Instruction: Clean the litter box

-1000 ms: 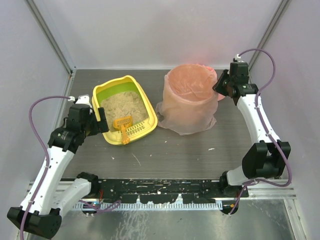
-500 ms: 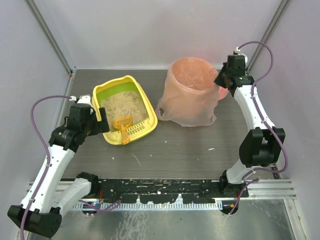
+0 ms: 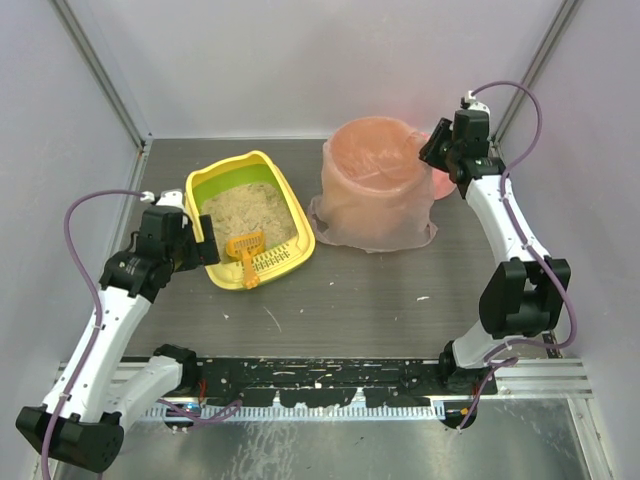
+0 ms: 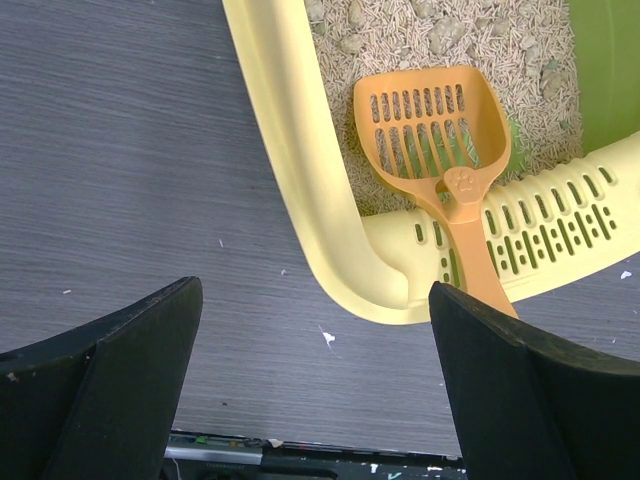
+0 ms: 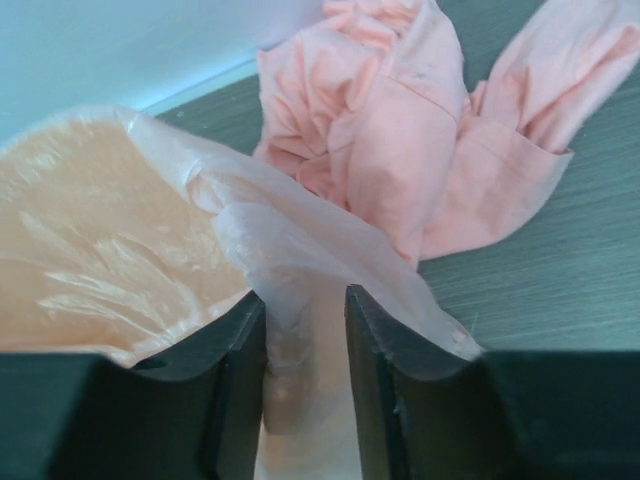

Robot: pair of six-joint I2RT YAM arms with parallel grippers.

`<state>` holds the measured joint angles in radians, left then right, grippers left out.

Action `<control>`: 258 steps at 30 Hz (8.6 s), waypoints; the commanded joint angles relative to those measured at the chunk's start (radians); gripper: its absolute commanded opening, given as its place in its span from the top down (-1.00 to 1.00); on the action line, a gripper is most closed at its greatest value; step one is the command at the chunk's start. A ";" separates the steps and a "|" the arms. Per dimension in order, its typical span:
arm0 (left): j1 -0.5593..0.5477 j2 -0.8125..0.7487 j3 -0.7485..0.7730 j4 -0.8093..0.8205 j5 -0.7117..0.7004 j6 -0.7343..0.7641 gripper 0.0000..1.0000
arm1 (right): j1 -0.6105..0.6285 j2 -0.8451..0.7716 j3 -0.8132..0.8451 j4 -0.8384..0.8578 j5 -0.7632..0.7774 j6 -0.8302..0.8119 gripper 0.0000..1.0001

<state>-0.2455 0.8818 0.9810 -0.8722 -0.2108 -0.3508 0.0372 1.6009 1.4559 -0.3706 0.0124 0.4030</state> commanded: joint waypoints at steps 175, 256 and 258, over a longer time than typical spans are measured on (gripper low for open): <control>-0.048 -0.114 -0.074 0.070 -0.023 -0.131 -0.96 | 1.431 -0.209 -0.301 0.022 0.495 0.068 -0.67; -0.048 -0.105 -0.114 0.085 0.030 -0.133 -0.96 | 1.237 -0.538 -0.958 0.421 0.554 1.245 -0.01; -0.048 -0.107 -0.112 0.085 0.029 -0.132 -0.96 | 1.235 -0.532 -0.961 0.440 0.549 1.243 0.08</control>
<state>-0.2943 0.7853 0.8661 -0.8200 -0.1867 -0.5026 1.2724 1.0565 0.4999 -0.0269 0.5552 1.6093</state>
